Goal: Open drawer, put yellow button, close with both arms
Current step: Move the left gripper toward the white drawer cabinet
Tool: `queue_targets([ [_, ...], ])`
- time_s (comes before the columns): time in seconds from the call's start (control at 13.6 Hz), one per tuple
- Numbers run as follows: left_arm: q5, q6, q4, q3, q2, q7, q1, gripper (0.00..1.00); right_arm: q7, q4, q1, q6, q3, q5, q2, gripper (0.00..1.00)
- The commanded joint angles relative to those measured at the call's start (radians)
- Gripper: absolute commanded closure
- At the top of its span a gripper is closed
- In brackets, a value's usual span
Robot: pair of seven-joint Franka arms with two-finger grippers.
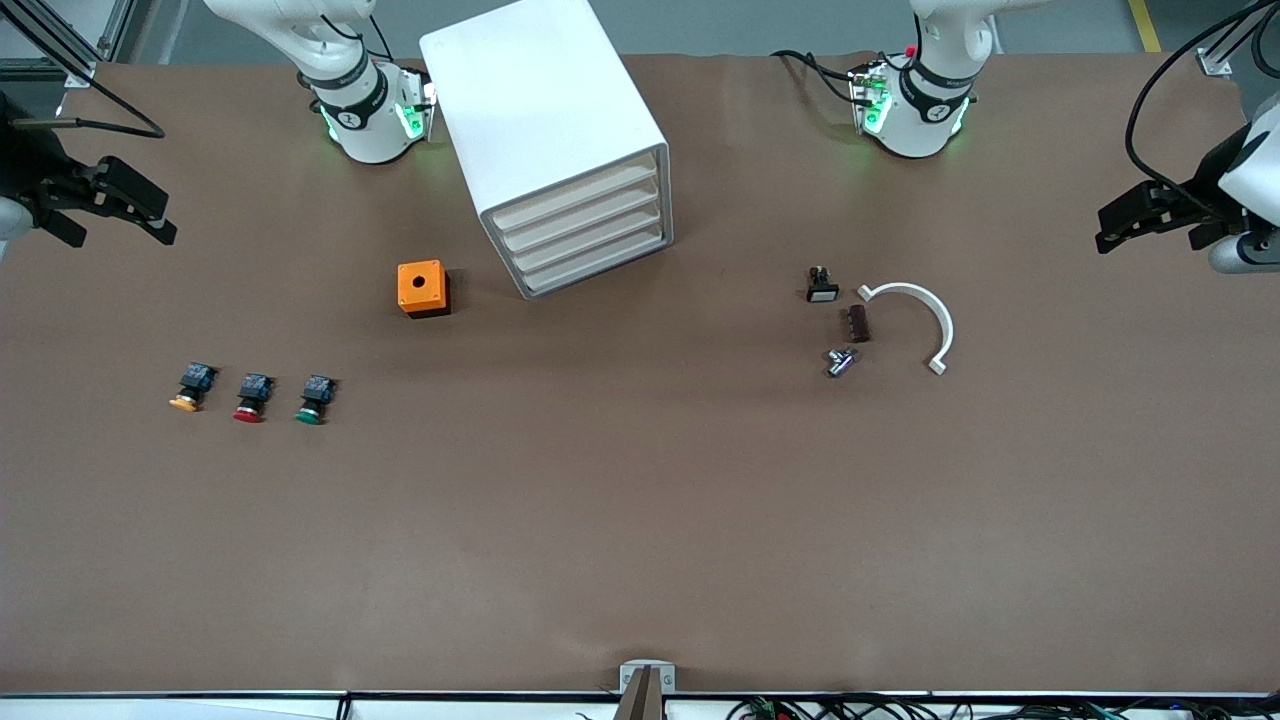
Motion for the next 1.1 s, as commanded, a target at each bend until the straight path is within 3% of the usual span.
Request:
queue_targets([
  [0.0,0.000,-0.008,0.016,-0.002,0.002,0.018,0.001,0.00,0.001,-0.004,-0.005,-0.002,0.005,-0.001,-0.006,0.00],
  [0.15,0.013,-0.008,0.019,-0.001,0.005,0.015,0.004,0.00,0.001,-0.004,-0.006,-0.002,0.005,-0.001,-0.006,0.00],
  [0.37,0.014,-0.009,0.085,0.005,0.094,0.011,-0.002,0.00,0.007,-0.004,-0.006,-0.004,0.005,0.002,-0.006,0.00],
  [0.66,-0.022,-0.008,0.095,-0.004,0.178,-0.008,-0.014,0.00,0.108,-0.004,-0.008,-0.018,0.004,0.029,-0.006,0.00],
  [1.03,-0.168,-0.005,0.095,-0.004,0.315,-0.329,-0.040,0.00,0.103,-0.006,-0.008,-0.038,0.004,0.029,-0.006,0.00],
])
